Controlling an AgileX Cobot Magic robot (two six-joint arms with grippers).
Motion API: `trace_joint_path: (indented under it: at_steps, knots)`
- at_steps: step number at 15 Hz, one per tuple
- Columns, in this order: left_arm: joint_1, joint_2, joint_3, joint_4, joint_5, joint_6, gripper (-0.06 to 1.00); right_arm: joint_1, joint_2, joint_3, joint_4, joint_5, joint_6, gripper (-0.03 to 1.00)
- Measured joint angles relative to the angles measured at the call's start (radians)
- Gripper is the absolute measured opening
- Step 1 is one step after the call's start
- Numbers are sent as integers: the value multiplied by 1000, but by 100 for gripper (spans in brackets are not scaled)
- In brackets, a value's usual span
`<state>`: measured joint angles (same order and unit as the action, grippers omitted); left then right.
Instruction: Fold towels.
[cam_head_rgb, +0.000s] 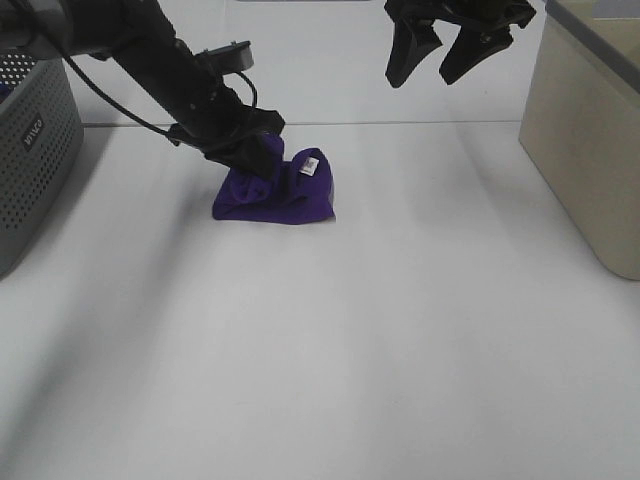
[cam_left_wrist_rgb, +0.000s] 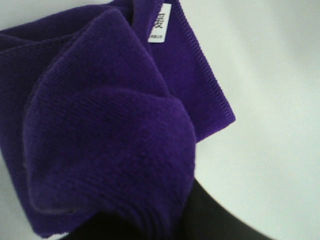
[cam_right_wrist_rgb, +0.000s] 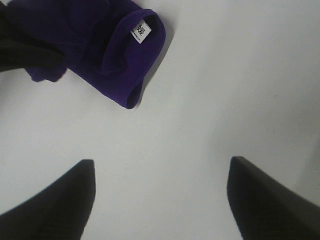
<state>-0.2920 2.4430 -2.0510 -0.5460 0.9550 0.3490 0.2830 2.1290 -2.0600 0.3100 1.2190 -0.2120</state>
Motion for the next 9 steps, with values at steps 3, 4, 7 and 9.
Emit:
trace_joint_path:
  at_steps: [3,4,7,9]
  knots:
    - [-30,41,-31,-75,-71,-4,12,0,0,0,0,0,3,73]
    - [-40,55,-41,-120,-93,-4,23,0,-1,0,0,0,12,73]
    - [-85,66,-56,-229,-163,-4,68,0,-9,0,4,0,26,73]
    - [-95,66,-71,-248,-183,-4,70,0,-30,0,4,0,26,73]
